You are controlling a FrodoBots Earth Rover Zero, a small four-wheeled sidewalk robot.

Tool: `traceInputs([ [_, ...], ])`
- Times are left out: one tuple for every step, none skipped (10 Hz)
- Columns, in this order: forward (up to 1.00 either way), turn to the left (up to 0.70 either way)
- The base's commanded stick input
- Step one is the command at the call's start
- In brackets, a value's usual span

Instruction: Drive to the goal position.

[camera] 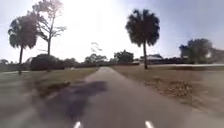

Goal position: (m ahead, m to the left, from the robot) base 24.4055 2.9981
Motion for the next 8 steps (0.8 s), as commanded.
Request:
traceInputs([
  [1.00, 0.00],
  [1.00, 0.00],
  [1.00, 0.00],
  [1.00, 0.01],
  [1.00, 0.03],
  [1.00, 0.24],
  [1.00, 0.40],
  [1.00, 0.15],
])
